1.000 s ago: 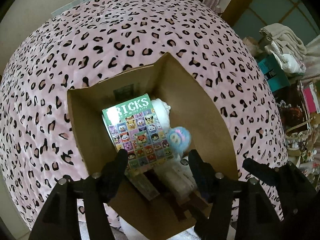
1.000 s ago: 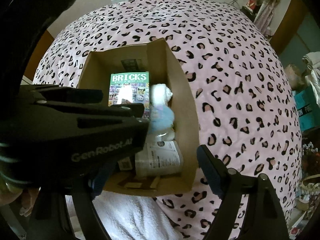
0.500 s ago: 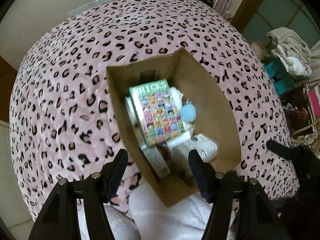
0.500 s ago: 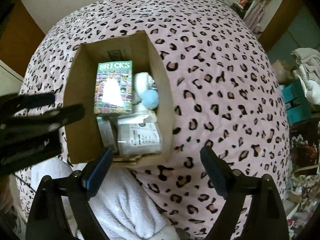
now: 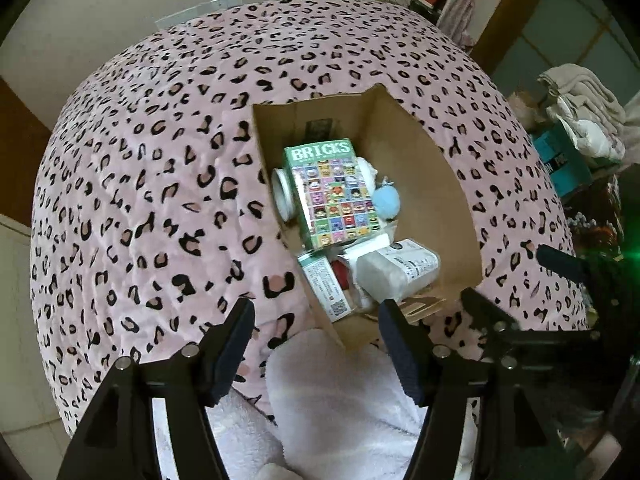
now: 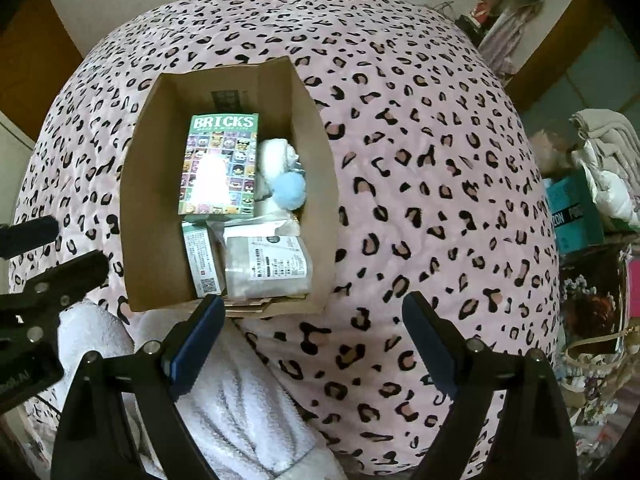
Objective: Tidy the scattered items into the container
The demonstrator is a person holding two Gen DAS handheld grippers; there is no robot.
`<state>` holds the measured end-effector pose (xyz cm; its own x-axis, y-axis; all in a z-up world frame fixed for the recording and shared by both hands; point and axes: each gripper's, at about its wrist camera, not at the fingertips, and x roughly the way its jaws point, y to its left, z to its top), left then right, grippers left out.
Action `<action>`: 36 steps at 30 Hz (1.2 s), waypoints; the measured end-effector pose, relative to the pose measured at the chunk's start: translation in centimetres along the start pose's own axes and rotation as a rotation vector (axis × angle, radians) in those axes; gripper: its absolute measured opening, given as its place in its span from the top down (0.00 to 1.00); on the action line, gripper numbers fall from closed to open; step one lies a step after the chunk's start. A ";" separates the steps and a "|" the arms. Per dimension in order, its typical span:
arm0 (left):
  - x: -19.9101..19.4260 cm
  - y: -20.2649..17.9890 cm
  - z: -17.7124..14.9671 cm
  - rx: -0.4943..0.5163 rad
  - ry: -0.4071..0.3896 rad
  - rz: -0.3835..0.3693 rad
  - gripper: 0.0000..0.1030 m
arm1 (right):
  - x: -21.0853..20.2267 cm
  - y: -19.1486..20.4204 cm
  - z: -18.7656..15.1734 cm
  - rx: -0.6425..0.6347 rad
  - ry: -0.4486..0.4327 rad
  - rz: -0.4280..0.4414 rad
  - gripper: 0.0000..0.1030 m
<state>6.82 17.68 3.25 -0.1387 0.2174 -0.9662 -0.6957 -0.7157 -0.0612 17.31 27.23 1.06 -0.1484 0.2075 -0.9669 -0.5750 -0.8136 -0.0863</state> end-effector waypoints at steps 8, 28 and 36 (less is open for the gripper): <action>1.0 0.3 -0.5 -0.018 0.017 0.010 0.36 | -0.9 0.2 0.4 0.003 -0.029 -0.001 0.11; 2.4 1.4 -0.4 -0.039 0.019 0.048 0.36 | 0.5 1.5 0.8 -0.027 -0.001 0.034 0.11; 3.0 1.8 -0.4 -0.077 0.062 0.021 0.36 | 0.6 1.4 0.8 -0.028 0.001 0.038 0.11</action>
<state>5.45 16.78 0.10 -0.1068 0.1622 -0.9810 -0.6362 -0.7693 -0.0579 15.76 26.64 0.52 -0.1686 0.1758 -0.9699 -0.5464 -0.8356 -0.0564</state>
